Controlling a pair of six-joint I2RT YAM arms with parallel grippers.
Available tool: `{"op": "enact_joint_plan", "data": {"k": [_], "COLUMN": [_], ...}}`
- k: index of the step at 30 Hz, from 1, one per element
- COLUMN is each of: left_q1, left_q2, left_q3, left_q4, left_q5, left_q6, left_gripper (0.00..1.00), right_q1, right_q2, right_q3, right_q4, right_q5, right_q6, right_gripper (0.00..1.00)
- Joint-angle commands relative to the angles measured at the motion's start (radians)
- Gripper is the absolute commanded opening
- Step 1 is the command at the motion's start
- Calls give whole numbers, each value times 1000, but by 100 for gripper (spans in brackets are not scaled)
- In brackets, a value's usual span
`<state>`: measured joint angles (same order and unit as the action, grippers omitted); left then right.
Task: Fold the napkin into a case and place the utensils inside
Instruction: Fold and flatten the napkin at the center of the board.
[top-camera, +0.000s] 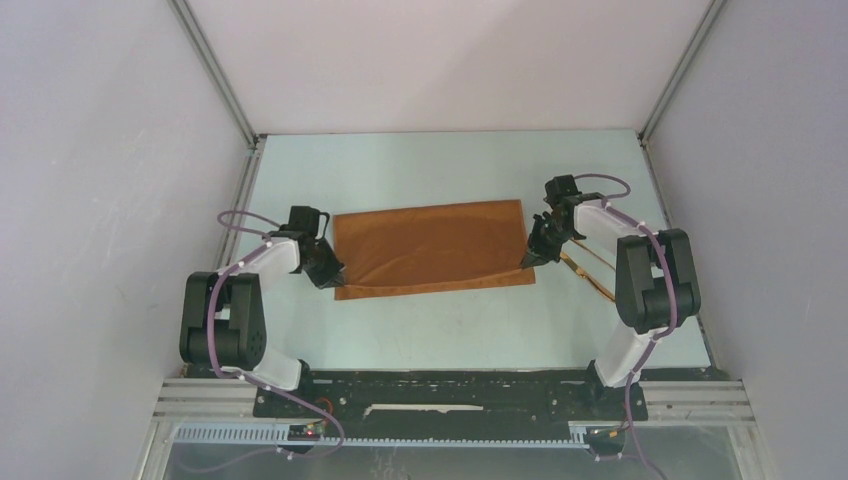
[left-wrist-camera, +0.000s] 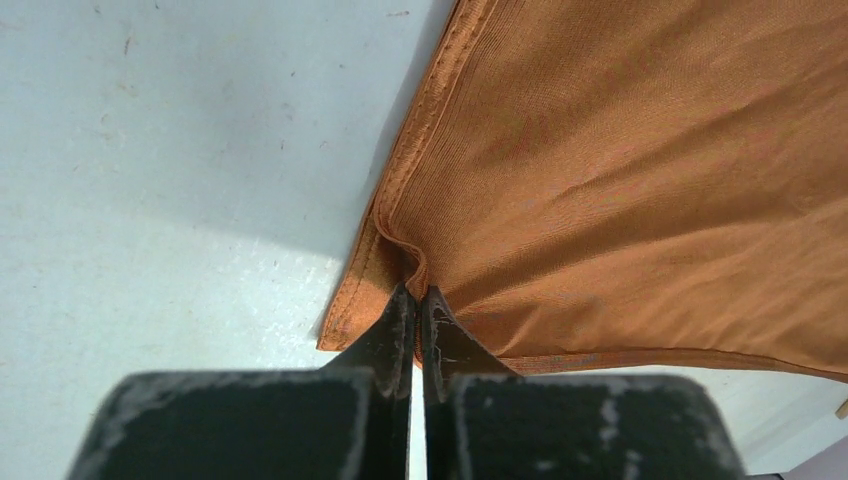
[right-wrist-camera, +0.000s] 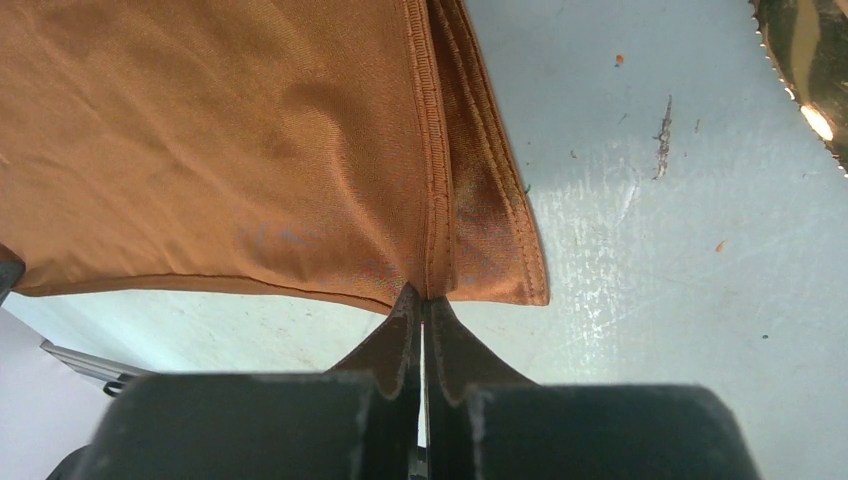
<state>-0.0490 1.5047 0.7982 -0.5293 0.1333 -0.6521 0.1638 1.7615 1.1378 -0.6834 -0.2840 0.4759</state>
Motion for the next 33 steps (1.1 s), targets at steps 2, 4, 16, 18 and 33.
{"op": "enact_joint_plan", "data": {"k": [2, 4, 16, 18, 33], "left_q1": [-9, -10, -9, -11, -25], "left_q2": [-44, -47, -111, -112, -99], "left_q3": [-17, -22, -65, -71, -90], "left_q4": [32, 27, 24, 25, 31], "left_q5": [-38, -53, -78, -75, -70], "left_q6": [18, 20, 19, 18, 14], "left_gripper": [0, 0, 0, 0, 3], "right_q1": [2, 2, 6, 8, 9], "right_q2": [-41, -44, -63, -65, -47], "right_q3": [-25, -31, -72, -83, -93], "right_q4": [40, 43, 48, 49, 68], "right_q5": [-4, -4, -9, -10, -7], "right_q6": [-16, -17, -20, -19, -21], "right_gripper": [0, 0, 0, 0, 0]}}
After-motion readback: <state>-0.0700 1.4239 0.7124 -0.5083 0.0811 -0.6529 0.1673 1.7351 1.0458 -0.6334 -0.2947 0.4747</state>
